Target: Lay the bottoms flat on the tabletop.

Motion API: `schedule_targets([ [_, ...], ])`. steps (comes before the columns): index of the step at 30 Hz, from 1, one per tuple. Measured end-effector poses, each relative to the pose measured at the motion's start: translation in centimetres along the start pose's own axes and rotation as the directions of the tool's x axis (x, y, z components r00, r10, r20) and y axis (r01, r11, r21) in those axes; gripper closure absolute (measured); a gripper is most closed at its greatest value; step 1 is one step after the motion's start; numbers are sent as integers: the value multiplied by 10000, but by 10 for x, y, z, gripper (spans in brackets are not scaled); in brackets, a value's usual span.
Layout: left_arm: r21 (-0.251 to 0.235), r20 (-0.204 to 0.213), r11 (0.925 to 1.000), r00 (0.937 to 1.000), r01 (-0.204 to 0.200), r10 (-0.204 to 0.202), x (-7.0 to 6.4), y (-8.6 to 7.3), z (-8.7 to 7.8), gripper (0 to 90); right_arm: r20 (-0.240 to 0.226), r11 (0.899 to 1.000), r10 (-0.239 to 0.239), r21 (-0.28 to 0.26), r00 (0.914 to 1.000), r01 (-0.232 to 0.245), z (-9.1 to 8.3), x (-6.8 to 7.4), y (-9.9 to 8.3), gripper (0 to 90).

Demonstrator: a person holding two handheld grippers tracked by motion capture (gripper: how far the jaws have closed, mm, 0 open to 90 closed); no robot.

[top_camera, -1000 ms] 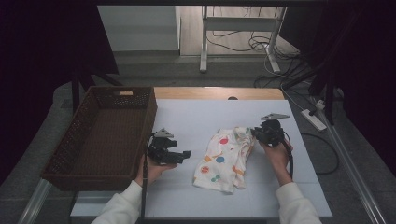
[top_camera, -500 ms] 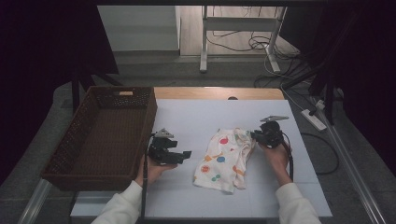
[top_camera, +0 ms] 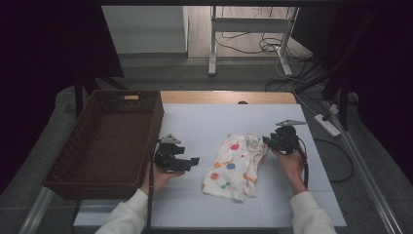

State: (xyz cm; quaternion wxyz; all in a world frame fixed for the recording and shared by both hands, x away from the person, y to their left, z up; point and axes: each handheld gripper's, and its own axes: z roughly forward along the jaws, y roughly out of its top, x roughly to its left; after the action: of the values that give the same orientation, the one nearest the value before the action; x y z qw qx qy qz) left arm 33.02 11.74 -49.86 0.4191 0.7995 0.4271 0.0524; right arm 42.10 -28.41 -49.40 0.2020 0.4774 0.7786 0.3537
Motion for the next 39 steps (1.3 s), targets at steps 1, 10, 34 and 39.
schedule_targets([
  [1, -6, 6, 10000, 10000, 11, -11, 0, 0, 0, 202, -79, 10000, 19, -71, 10000, -20, -4, 0, 0, 548],
  [10, -46, 19, 10000, 10000, -24, 24, 0, 1, -1, 202, -1206, 9998, -163, -138, 9926, 147, -38, 25, -25, 496],
  [34, -8, 13, 10000, 10000, -87, 87, -3, 2, 1, 200, -2617, 9920, -468, 1014, 9640, 757, -34, 67, -58, 728],
  [39, 17, 9, 9999, 9999, -104, 104, -3, 2, 2, 200, -2808, 9928, -508, 897, 9584, 790, -32, 69, -57, 850],
])
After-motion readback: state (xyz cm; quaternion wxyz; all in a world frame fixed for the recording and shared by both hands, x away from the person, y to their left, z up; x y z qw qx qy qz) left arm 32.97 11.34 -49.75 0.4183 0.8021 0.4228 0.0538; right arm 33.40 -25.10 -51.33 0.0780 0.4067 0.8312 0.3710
